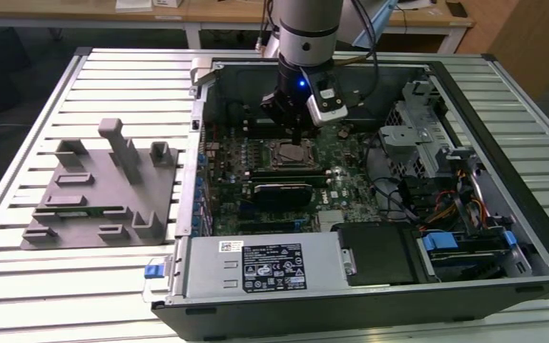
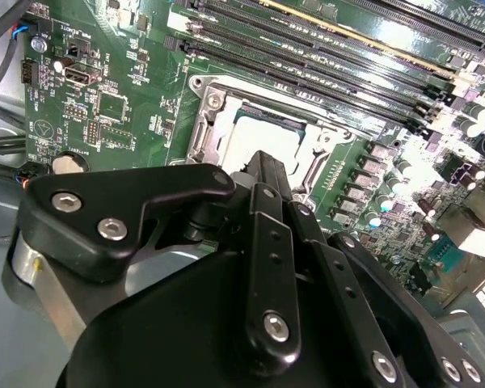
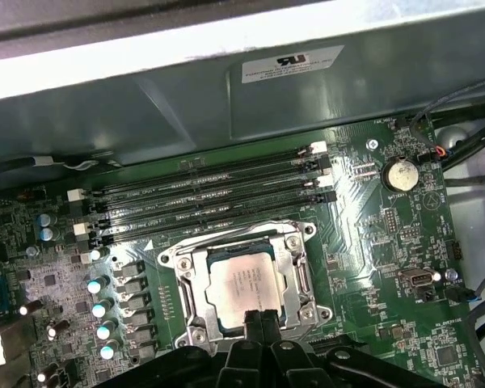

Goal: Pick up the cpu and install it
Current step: 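Install the second cpu locking lever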

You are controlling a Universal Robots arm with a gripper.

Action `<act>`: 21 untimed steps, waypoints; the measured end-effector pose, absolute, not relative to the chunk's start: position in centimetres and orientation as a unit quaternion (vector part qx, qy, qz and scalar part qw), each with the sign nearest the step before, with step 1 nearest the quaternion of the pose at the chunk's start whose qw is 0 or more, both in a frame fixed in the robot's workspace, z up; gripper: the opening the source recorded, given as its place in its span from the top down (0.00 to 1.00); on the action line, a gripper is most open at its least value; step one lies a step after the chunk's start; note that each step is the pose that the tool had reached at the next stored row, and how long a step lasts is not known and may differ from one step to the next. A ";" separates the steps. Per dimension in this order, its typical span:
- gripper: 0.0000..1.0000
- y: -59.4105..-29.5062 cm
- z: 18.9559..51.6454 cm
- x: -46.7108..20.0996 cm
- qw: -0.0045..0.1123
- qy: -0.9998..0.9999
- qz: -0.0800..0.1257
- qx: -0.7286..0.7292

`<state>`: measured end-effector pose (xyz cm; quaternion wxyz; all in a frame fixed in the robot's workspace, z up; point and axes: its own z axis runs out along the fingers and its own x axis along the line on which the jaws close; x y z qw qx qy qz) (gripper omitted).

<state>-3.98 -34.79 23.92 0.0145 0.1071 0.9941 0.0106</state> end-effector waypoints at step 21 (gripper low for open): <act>0.89 -34.8 25.4 -4.0 0.014 0.994 0.011 0.107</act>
